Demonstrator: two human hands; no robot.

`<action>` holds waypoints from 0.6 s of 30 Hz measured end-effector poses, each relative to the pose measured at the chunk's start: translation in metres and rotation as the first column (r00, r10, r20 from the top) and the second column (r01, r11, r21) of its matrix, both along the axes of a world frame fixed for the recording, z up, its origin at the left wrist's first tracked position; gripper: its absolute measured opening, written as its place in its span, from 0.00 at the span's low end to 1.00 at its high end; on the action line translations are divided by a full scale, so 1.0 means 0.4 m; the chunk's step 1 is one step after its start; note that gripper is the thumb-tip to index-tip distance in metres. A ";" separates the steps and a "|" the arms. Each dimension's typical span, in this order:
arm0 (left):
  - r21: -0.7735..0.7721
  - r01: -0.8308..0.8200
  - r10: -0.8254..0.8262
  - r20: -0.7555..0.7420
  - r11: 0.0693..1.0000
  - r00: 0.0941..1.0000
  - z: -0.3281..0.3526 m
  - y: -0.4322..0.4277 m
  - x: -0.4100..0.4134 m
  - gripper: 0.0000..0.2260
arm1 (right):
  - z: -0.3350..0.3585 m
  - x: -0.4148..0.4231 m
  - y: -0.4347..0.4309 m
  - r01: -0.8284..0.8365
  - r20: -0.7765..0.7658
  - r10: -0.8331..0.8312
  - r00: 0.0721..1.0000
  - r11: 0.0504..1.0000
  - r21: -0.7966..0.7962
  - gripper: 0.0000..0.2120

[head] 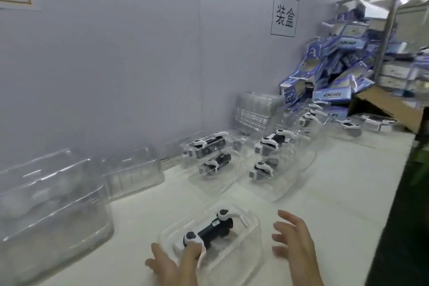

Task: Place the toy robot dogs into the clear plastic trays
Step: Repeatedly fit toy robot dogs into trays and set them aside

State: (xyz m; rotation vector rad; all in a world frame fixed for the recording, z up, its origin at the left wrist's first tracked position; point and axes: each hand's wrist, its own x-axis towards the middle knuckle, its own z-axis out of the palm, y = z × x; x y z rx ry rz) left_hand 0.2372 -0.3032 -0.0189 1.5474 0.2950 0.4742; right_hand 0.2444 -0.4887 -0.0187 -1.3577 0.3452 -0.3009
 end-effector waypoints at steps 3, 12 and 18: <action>-0.280 -0.007 -0.026 -0.114 0.960 0.993 0.039 -0.070 0.068 0.39 | 0.020 0.005 0.022 -0.233 0.013 0.233 0.972 0.972 0.027 0.22; -0.462 0.155 -0.245 -0.141 0.873 0.959 0.062 -0.256 0.246 0.40 | 0.062 0.140 -0.058 -0.273 0.081 0.270 0.959 0.962 0.020 0.28; -0.501 0.251 -0.360 -0.132 0.828 0.924 0.098 -0.278 0.292 0.53 | 0.059 0.206 -0.073 -0.195 0.109 0.195 0.975 0.981 -0.006 0.38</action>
